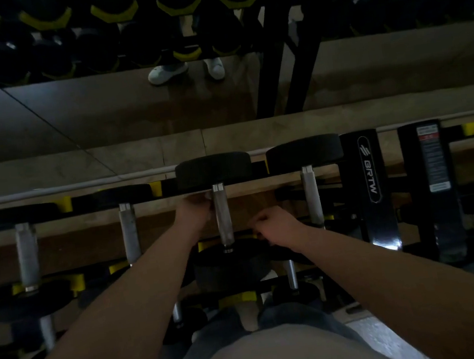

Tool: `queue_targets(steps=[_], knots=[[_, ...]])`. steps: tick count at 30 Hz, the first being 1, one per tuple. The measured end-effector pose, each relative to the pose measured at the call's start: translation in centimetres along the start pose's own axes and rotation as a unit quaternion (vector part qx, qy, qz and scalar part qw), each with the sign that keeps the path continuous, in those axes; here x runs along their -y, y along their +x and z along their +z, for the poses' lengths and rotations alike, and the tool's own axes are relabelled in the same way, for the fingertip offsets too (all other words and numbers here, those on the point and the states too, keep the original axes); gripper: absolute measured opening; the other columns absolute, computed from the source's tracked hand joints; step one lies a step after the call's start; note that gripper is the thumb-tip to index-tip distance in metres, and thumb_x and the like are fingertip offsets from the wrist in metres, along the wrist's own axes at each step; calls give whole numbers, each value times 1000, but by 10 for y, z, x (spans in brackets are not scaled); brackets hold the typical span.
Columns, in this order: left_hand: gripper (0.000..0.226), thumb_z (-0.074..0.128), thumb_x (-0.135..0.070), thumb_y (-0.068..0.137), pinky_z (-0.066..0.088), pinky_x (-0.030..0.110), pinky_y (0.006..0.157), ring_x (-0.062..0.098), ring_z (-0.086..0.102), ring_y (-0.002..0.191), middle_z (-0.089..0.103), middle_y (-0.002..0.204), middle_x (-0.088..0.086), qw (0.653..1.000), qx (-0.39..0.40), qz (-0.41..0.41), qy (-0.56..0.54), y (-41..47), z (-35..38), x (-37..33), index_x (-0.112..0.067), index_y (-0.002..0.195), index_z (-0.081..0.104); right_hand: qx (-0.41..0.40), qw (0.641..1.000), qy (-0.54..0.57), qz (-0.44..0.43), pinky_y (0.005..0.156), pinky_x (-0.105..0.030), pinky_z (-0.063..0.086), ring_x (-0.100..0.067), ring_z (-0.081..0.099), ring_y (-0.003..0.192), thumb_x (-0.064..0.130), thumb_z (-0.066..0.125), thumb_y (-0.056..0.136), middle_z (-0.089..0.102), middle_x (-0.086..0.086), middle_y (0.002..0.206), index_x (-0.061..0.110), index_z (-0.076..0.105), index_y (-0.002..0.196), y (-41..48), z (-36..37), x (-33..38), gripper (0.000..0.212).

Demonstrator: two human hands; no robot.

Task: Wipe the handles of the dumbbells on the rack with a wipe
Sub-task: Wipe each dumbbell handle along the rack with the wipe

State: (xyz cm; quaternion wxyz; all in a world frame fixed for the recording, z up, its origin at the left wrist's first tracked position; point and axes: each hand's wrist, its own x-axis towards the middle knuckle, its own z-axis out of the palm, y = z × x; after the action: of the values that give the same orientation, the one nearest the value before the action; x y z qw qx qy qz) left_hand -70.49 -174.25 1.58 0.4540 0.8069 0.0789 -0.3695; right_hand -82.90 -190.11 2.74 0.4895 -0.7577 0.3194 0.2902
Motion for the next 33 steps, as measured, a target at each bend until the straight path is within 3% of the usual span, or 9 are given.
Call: queue_targets(steps=[3,6,8,12,17,20,26,30,33], knots=[[18,54,-15,100,52,28,66,20,66,89,66,88,-1,996,-28,60,54,3,1,-2,-25,88,63,2,998,-61,-24,71,-21,45,-15,61,100,28,51,102,67,1,115,24,71,121,-3,-1,2,28],[17,53,-15,101,54,34,88,24,67,100,70,105,7,973,102,66,198,-8,-5,12,-12,105,69,6,995,-88,-37,75,-22,45,-14,59,103,28,49,103,65,-1,126,22,68,126,-4,1,4,31],[20,48,-15,104,47,24,81,18,63,91,68,101,7,928,187,92,309,-20,-9,22,-8,101,68,8,994,-100,-45,76,-22,45,-14,59,103,29,48,103,65,-3,128,21,67,127,-4,2,6,31],[23,52,-4,97,49,27,66,18,59,70,64,74,6,968,183,35,169,-18,-16,26,-9,80,65,11,991,-122,-48,74,-22,43,-14,58,101,30,50,103,65,-3,128,20,68,126,-3,0,6,31],[28,49,6,92,54,44,90,32,67,102,71,107,17,993,104,34,-39,-1,-13,4,-3,107,70,8,994,-106,-37,81,-21,44,-12,61,105,29,51,102,66,3,122,25,70,122,-2,-9,5,28],[23,52,-2,97,56,36,86,26,68,97,72,105,11,993,107,53,2,-4,-9,9,-8,109,71,1,997,-78,-22,82,-23,50,-13,64,101,29,53,101,68,5,113,26,71,117,-2,-12,3,25],[22,48,-13,103,48,25,72,15,60,80,69,93,0,968,226,31,102,-15,-17,40,-28,103,64,2,997,-73,-11,78,-28,52,-16,65,92,29,56,99,66,7,92,21,73,111,-3,-10,-2,23],[19,51,-8,101,53,26,72,21,66,90,71,95,7,981,186,-34,-41,-10,-16,33,-13,104,69,-3,998,-68,-9,68,-26,49,-12,62,75,28,55,99,66,4,81,20,73,103,-2,-10,-2,20],[21,49,-4,99,52,28,70,22,65,88,70,92,7,983,118,-26,-141,-5,-8,15,-8,102,69,-8,998,-54,-7,70,-28,51,-14,64,78,26,56,98,66,5,80,26,70,95,-1,-10,-3,14]])
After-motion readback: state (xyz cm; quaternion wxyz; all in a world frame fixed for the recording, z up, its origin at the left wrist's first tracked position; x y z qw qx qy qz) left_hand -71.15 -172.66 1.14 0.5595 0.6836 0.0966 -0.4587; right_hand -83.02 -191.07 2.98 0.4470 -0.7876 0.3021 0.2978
